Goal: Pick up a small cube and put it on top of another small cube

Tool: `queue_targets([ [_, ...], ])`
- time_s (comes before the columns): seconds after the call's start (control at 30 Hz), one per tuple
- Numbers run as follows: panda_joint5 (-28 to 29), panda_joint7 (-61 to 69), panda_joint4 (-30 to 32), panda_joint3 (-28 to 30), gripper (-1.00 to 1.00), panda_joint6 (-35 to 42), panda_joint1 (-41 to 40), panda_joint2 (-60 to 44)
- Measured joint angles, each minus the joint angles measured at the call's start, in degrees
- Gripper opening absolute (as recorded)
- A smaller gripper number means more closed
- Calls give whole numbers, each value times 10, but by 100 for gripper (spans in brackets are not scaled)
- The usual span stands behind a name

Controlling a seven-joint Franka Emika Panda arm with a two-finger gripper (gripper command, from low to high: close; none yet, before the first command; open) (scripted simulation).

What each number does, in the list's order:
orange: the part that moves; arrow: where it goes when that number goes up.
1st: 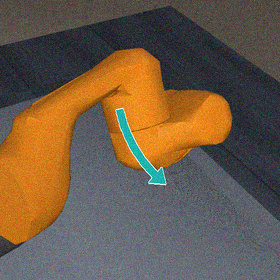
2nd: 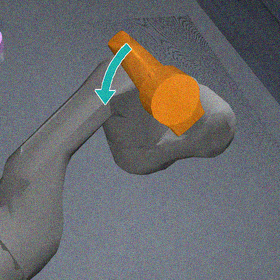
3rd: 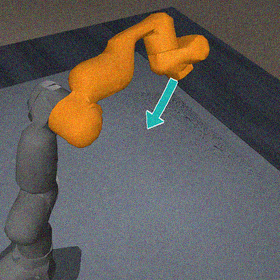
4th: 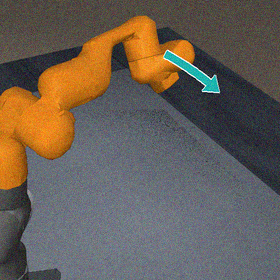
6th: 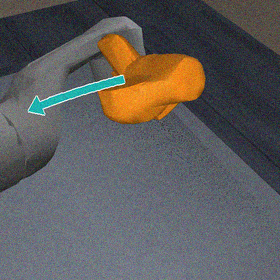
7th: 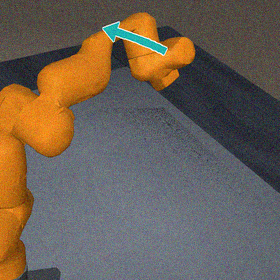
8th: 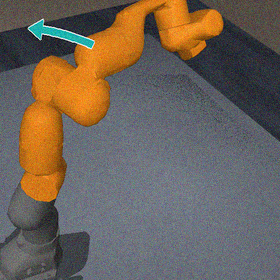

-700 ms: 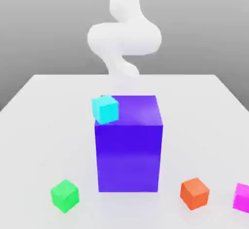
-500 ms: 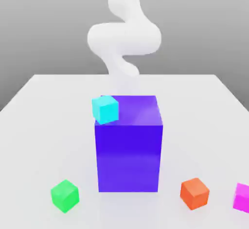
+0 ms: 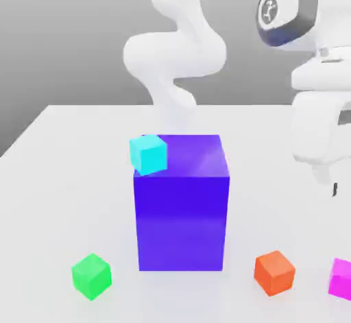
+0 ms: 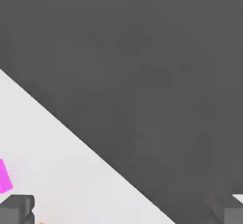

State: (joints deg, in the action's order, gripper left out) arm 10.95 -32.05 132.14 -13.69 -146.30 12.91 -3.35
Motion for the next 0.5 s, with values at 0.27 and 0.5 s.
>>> queue_targets([
  [0.27,26,53,1,-37,0,-52,40,-164],
  [0.5,72,26,-19,2,-100,-119,78,-263],
])
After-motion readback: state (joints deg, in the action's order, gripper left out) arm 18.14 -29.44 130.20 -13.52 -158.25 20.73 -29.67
